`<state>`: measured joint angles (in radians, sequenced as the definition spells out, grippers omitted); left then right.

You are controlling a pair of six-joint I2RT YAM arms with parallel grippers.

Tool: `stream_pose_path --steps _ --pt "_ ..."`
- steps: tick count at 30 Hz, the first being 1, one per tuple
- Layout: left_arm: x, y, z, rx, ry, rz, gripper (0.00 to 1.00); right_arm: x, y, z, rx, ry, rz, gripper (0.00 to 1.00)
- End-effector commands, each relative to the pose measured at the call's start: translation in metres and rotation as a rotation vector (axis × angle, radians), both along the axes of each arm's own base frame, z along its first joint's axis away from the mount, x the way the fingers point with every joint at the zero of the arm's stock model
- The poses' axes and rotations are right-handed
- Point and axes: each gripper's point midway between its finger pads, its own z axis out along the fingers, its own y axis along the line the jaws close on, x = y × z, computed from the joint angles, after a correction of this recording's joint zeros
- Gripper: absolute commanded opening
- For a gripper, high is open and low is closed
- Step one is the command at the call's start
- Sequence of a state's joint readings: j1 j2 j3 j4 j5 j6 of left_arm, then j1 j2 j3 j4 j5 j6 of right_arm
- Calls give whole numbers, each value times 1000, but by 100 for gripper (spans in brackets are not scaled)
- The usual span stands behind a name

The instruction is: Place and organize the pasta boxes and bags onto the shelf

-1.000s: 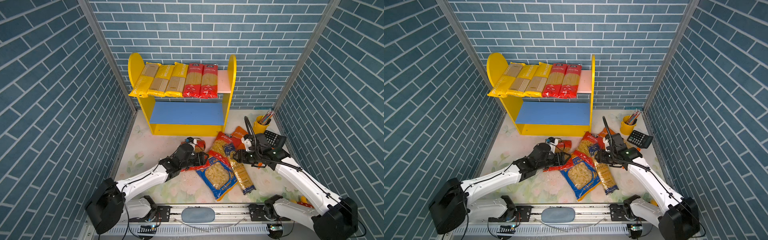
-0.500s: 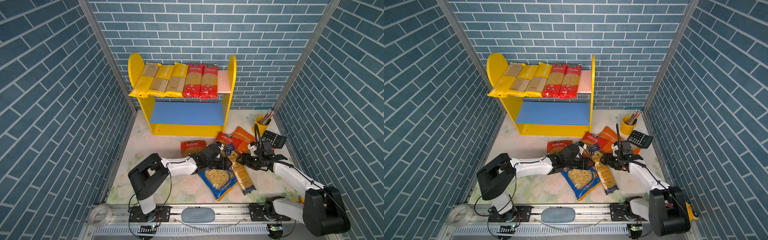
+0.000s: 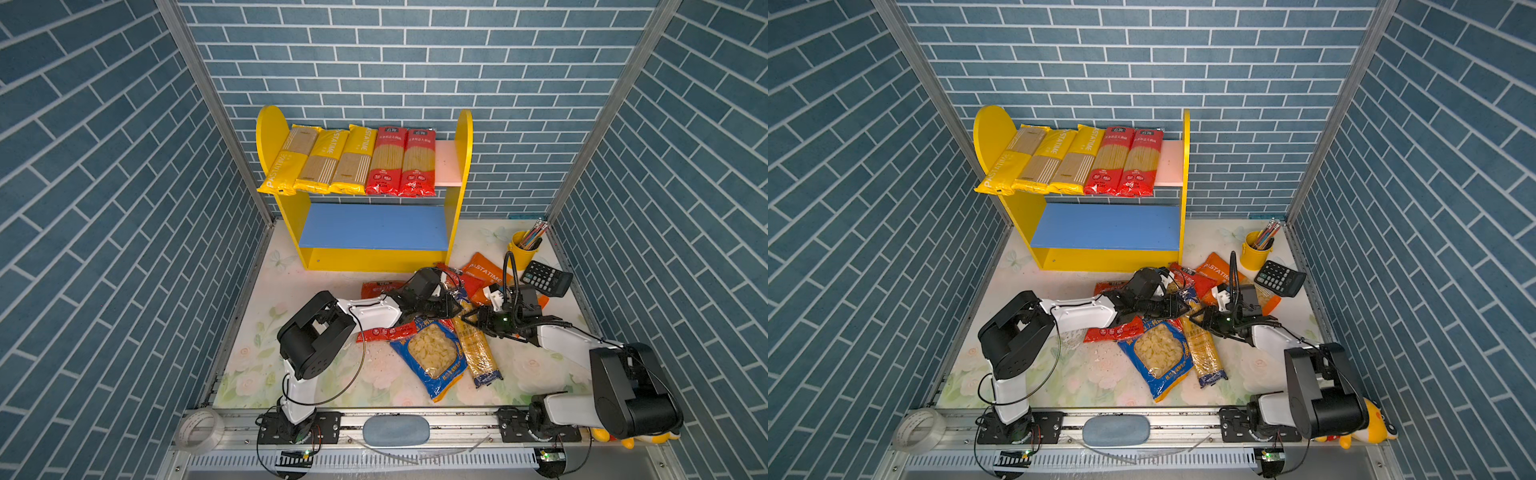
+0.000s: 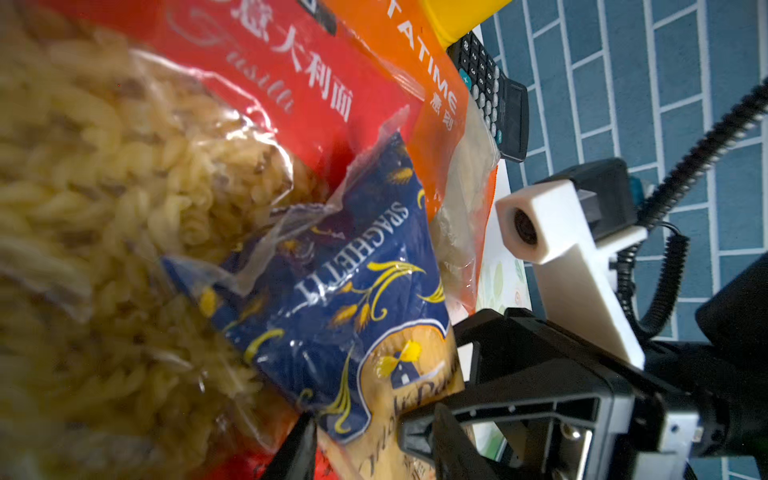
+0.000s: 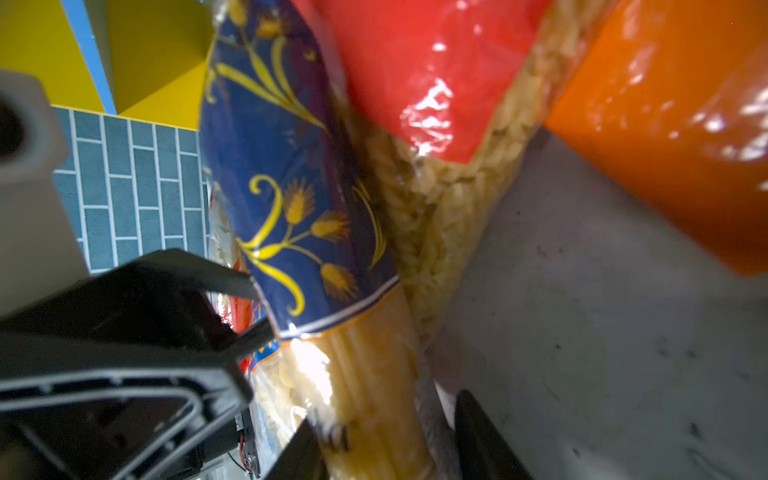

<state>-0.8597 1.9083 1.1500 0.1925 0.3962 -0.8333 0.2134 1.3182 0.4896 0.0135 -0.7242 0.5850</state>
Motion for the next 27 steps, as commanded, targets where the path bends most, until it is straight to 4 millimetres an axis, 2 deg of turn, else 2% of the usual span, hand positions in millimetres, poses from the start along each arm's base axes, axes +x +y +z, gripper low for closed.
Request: stream_pose_path --steps 1,6,13,16,20,24,27 --pt "5 -4 15 -22 -34 -12 46 -4 4 17 25 -24 6 35" --pt "-2 7 44 -43 -75 -15 49 -5 4 36 37 -50 -8 22" --pt "-17 32 73 -71 -132 6 55 -14 9 71 108 -89 -11 15" --pt "-24 43 86 -107 -151 26 60 -16 15 97 162 -113 13 14" --pt "-38 60 105 -190 -181 53 76 -11 29 141 266 -196 17 12" --pt "-56 80 107 -264 -170 79 88 -9 50 183 331 -297 40 12" --pt "-69 87 109 -312 -168 76 95 -9 70 216 384 -356 86 12"
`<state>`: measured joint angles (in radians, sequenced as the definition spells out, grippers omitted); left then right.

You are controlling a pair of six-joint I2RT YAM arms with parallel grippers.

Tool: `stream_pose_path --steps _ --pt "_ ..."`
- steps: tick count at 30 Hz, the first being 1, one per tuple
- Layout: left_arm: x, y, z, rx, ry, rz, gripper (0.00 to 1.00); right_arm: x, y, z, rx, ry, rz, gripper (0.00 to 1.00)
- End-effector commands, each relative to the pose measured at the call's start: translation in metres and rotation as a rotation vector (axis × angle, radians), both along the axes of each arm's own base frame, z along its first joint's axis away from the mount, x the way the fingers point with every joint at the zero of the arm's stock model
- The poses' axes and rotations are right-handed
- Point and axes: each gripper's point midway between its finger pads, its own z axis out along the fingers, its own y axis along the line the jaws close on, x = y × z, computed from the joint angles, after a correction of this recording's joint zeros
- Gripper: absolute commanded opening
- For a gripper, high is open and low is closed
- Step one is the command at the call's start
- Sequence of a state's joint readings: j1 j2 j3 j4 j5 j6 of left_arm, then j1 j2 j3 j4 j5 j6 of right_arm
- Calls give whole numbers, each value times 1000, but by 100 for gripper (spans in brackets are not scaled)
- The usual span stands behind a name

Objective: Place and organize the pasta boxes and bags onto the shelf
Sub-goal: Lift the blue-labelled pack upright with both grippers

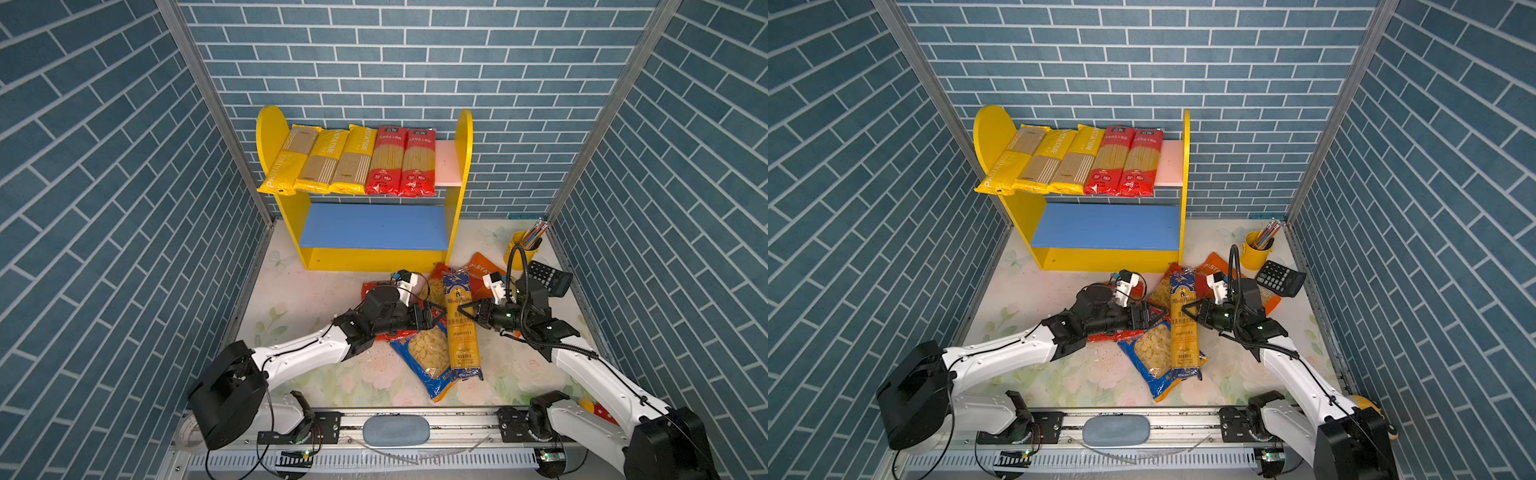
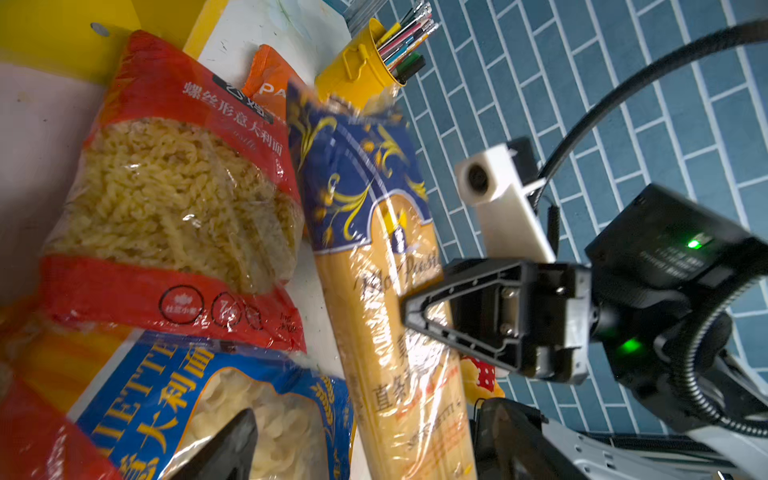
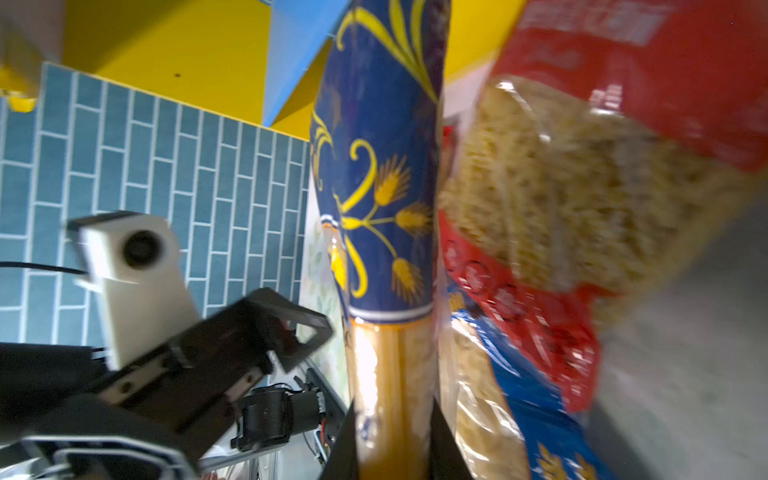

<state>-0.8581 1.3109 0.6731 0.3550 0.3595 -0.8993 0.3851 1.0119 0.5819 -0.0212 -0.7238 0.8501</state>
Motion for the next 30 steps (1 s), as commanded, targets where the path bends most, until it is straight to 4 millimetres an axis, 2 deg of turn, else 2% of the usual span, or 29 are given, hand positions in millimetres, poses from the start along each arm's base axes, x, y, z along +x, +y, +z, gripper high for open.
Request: stream_pose_path --steps 1,6,10,13,16,20,23,30 --pt "-7 1 21 -107 -32 5 95 13 28 109 200 -235 47 12" --pt "-21 -5 45 -190 -86 -33 95 16 49 148 273 -293 87 12" --pt "-21 -7 49 -220 -105 -39 88 14 63 168 336 -315 117 12" --pt "-21 -9 64 -267 -132 -56 83 12 69 176 355 -318 132 12" --pt "-18 -7 69 -273 -140 -60 71 9 70 185 367 -335 141 12" --pt "-15 -4 74 -297 -139 -54 57 6 71 190 371 -342 150 14" --pt "-16 -7 84 -321 -150 -67 46 6 73 186 369 -335 154 17" --pt "-15 -3 106 -336 -201 -51 32 5 66 176 342 -351 111 29"
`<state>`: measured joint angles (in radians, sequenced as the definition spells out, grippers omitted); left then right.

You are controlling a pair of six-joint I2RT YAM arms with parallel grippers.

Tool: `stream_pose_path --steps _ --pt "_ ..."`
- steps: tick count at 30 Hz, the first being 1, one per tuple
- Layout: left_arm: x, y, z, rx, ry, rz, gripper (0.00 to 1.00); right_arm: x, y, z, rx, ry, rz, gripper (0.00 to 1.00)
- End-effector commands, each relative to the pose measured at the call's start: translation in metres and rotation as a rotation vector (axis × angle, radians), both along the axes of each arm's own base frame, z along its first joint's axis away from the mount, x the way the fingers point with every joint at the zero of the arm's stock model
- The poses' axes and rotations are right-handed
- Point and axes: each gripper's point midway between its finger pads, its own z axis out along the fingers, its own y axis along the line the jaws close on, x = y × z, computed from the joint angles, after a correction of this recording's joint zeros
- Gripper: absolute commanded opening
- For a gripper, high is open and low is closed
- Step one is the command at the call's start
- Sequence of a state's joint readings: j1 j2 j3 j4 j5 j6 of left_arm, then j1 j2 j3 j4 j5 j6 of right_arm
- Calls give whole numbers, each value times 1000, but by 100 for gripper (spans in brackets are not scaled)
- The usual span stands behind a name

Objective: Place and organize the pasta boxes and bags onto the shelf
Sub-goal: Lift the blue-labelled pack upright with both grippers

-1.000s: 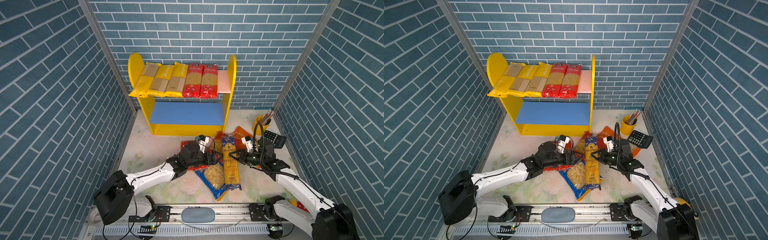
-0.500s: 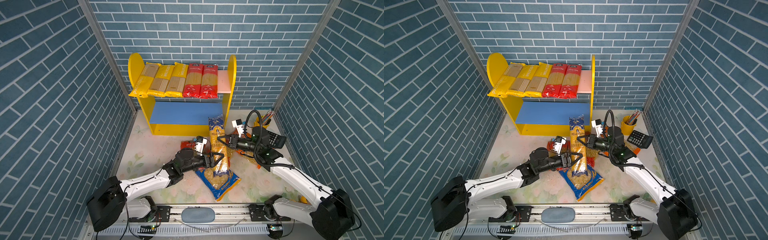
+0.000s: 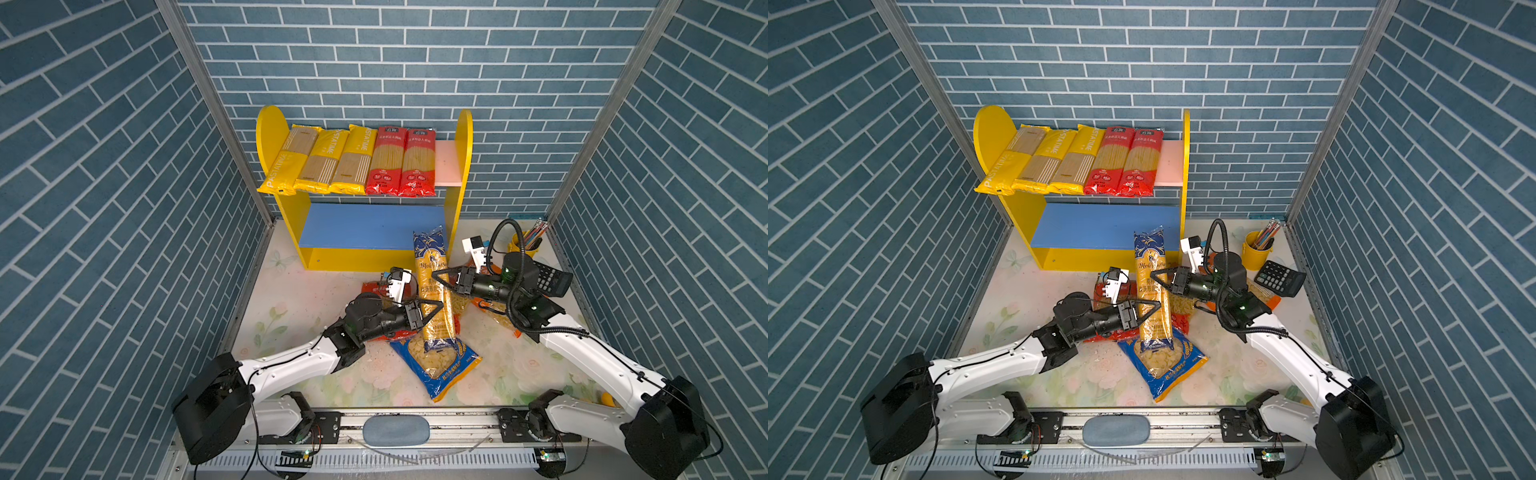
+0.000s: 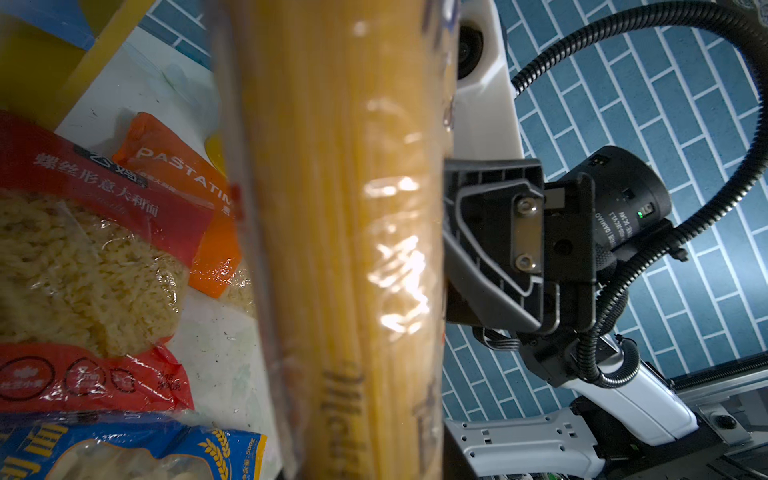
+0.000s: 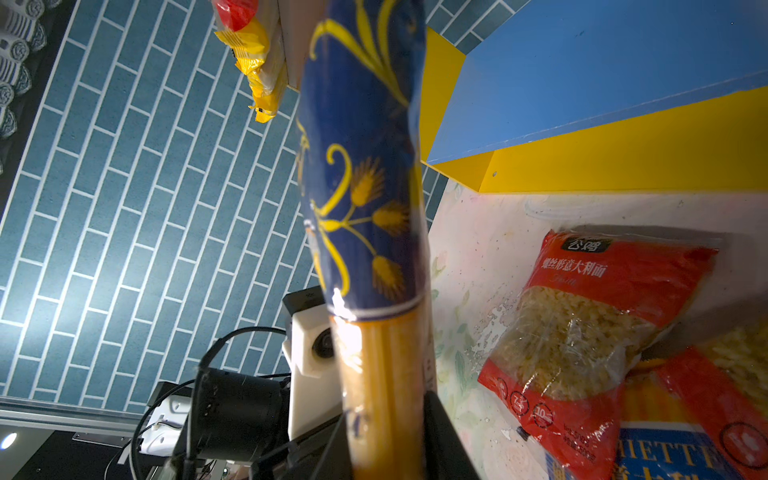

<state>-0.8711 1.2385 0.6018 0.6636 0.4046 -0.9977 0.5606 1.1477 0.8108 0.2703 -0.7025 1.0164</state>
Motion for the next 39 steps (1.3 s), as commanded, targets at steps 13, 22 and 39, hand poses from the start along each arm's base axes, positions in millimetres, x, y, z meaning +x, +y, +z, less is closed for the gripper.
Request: stream_pose_path --steps 13,22,39 --pt "-3 7 80 -150 -199 26 19 -11 -14 34 47 -137 -57 57" --pt "-2 18 112 -128 -313 81 19 -17 -23 13 5 -110 -82 60" --pt "-1 30 118 -85 -330 199 14 -51 -33 24 6 -182 -7 74"
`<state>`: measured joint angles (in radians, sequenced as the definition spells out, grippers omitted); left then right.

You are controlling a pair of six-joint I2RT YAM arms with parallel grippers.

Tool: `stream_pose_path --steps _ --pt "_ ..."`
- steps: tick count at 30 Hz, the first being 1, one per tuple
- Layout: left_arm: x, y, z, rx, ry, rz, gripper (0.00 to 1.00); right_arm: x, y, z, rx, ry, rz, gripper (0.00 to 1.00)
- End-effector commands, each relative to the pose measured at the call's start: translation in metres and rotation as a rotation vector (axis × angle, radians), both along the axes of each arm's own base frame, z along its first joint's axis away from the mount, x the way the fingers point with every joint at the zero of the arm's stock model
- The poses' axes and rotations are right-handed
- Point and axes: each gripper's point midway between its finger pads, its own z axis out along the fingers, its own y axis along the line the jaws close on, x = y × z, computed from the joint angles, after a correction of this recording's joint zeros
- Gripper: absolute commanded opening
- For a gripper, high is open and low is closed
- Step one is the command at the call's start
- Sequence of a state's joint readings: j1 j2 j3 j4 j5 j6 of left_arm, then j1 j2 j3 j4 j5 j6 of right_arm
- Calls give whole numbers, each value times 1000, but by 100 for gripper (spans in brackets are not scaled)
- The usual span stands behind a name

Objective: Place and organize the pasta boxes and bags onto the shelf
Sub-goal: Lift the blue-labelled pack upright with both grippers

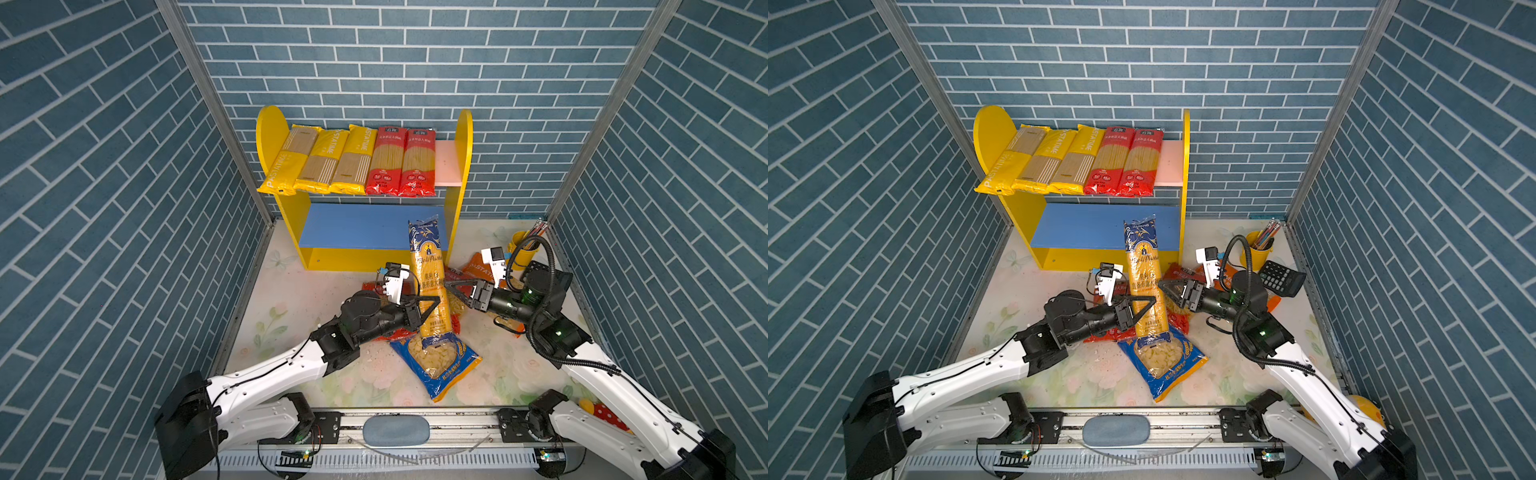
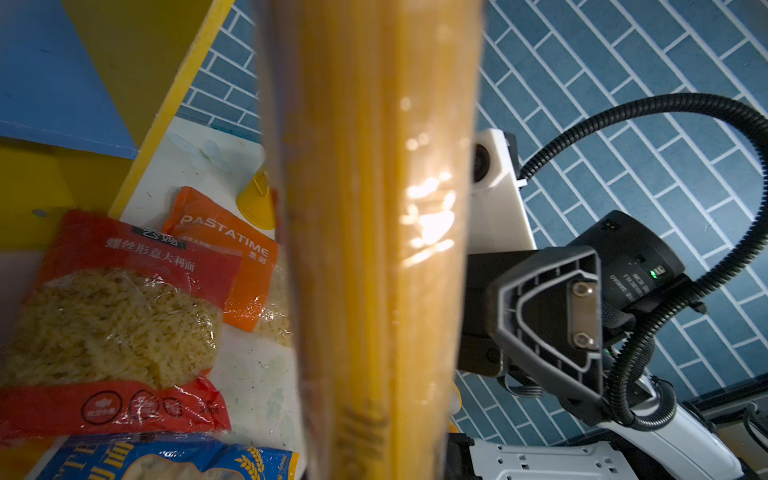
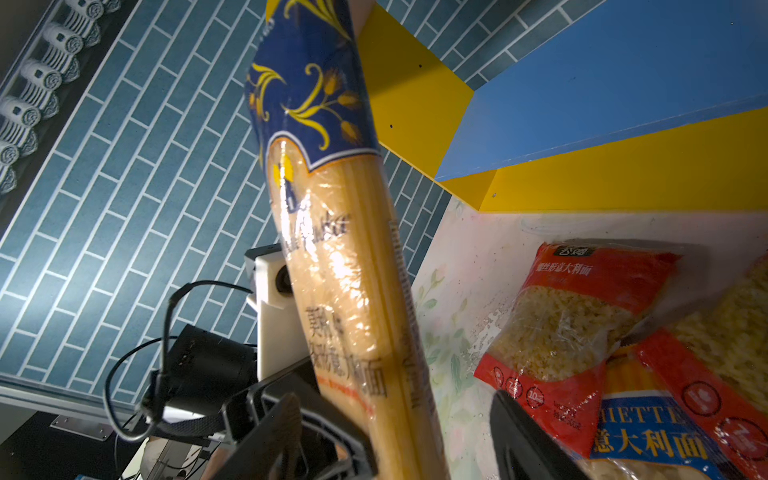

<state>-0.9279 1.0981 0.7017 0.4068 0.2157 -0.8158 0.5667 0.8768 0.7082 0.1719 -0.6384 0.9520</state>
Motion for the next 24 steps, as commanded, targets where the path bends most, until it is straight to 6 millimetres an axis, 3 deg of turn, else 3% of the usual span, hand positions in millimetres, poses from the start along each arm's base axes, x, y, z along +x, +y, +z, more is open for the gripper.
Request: stream_pose_path --steps 1,11,16,24 --pt "1 16 82 -174 -182 62 14 -11 1 4 -8 -56 51 74" --pt "-13 4 115 -209 -227 36 14 -22 8 -10 -6 -40 137 77" --pt "-18 0 117 -213 -229 42 14 -36 10 1 30 -67 204 77" --pt "-14 1 153 -229 -293 69 14 -48 10 22 104 -123 239 76"
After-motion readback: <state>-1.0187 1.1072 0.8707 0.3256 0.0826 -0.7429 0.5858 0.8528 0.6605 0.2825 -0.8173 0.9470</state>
